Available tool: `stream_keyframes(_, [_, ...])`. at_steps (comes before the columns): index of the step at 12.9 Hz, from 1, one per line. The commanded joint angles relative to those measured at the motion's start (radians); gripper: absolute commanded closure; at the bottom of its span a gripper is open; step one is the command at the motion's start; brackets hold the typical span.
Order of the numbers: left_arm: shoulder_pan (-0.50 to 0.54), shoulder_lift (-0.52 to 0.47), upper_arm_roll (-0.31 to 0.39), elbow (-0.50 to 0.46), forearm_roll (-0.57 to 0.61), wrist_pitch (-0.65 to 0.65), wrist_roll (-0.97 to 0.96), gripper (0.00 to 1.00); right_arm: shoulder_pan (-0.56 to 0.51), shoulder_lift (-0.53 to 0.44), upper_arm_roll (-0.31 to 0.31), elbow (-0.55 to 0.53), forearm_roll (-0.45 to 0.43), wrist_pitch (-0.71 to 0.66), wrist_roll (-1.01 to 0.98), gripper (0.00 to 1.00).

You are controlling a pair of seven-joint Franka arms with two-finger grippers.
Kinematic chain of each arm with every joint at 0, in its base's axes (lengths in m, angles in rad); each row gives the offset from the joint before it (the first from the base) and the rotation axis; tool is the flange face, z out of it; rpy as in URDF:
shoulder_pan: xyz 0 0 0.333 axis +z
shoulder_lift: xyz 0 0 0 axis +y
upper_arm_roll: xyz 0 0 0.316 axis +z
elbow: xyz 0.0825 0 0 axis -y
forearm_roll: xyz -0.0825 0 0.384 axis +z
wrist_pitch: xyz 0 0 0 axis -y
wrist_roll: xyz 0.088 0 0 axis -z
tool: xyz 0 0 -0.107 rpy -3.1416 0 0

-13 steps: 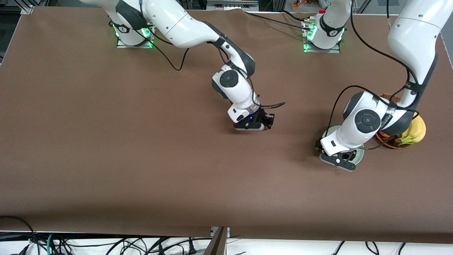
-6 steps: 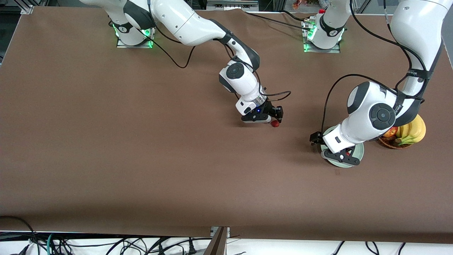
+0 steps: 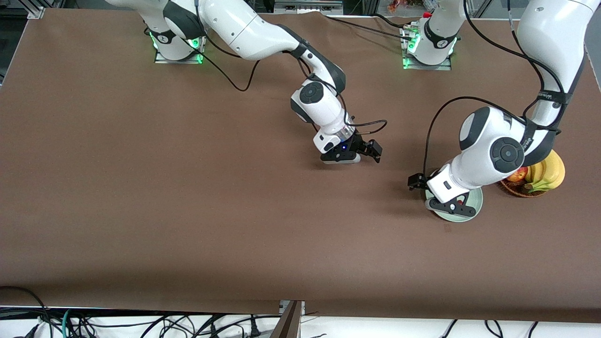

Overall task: Collect all strawberries into plate
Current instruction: 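Set the last strawberry mid-table and open the right gripper, then grasp the last strawberry with the left gripper while the right gripper returns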

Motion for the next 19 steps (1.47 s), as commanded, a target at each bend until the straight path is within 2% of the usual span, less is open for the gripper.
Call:
stream_keyframes(1, [-0.003,-0.022,-0.053,-0.061,-0.019,-0.016,-0.211,0.0,-0.039,-0.049,-0.008,0.014,0.004,-0.133,-0.007,0.0])
stream_keyframes(3, [0.009,-0.07,-0.058,-0.122,-0.019,-0.017,-0.222,0.0,-0.096,-0.118,-0.006,0.014,0.001,-0.27,-0.038,0.0])
stream_keyframes(8, [0.012,-0.159,-0.076,-0.353,-0.019,0.012,-0.225,0.0,-0.291,-0.275,0.003,0.013,0.006,-0.662,-0.338,0.0])
stream_keyframes(11, [0.013,-0.177,-0.076,-0.553,-0.019,0.217,-0.25,0.0,-0.421,-0.333,0.0,0.013,0.001,-0.871,-0.512,0.0])
stream_keyframes(14, [-0.02,-0.148,-0.094,-0.572,-0.019,0.247,-0.394,0.0,-0.553,-0.372,-0.009,0.013,-0.02,-1.052,-0.634,0.0])
stream_keyframes(16, [-0.045,-0.138,-0.094,-0.593,-0.019,0.269,-0.42,0.0,-0.615,-0.404,-0.025,0.013,-0.092,-1.158,-0.78,0.0])
stream_keyframes(17, [-0.045,-0.122,-0.094,-0.592,-0.019,0.285,-0.42,0.03,-0.629,-0.425,-0.043,0.013,-0.132,-1.194,-0.825,0.0])
stream_keyframes(19, [-0.043,-0.087,-0.091,-0.592,-0.003,0.345,-0.417,0.23,-0.638,-0.48,-0.115,0.013,-0.174,-1.284,-0.866,0.0])
